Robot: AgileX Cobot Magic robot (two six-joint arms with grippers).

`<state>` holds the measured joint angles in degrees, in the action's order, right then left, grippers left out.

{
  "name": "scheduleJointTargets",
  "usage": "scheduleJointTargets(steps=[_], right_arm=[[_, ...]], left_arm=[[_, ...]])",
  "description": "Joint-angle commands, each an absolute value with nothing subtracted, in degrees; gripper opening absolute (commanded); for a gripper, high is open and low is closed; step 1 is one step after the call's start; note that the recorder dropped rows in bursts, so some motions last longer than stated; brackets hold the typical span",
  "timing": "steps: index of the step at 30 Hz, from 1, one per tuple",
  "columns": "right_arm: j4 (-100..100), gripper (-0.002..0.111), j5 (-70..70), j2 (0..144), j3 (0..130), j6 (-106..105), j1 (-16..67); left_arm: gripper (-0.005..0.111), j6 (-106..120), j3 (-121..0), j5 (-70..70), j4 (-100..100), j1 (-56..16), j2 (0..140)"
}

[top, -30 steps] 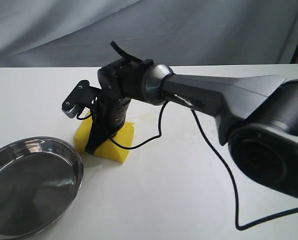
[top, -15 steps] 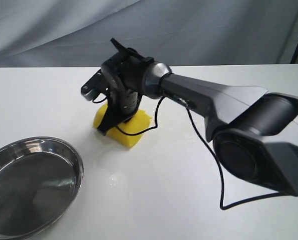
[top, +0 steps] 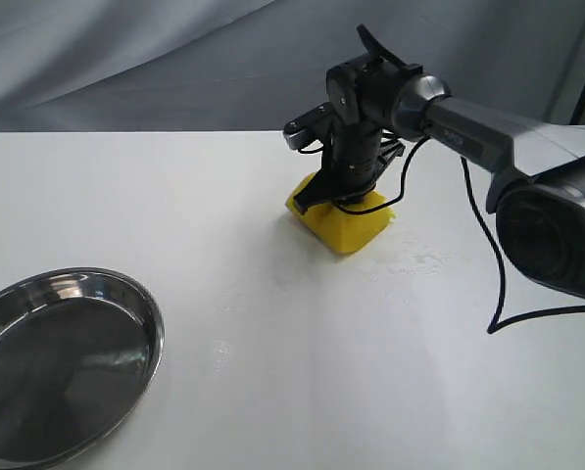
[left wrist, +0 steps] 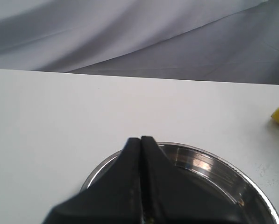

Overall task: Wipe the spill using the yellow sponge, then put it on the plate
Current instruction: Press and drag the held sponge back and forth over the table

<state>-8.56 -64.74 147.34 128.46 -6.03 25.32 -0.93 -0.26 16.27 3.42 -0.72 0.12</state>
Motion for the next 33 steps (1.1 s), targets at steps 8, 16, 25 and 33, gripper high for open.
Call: scheduleJointTargets(steps=[8, 16, 25, 33], right_arm=[[-6.48, 0.0, -68.14, 150.37, 127.15, -11.73, 36.1], [1.17, 0.0, -68.44, 149.37, 127.42, -12.06, 43.53], [-1.31, 0.0, -69.96, 144.06, 116.27, -4.03, 24.63], [-6.04, 0.0, -64.97, 134.78, 95.44, -0.82, 16.31]], left_arm=[[0.0, -1.21, 0.0, 15.89, 3.41, -0.92, 0.0], [0.0, -1.21, 0.0, 15.89, 3.41, -0.92, 0.0], [0.0, -1.21, 0.0, 15.89, 3.41, -0.92, 0.0], [0.0, -1.21, 0.0, 15.89, 3.41, -0.92, 0.0]])
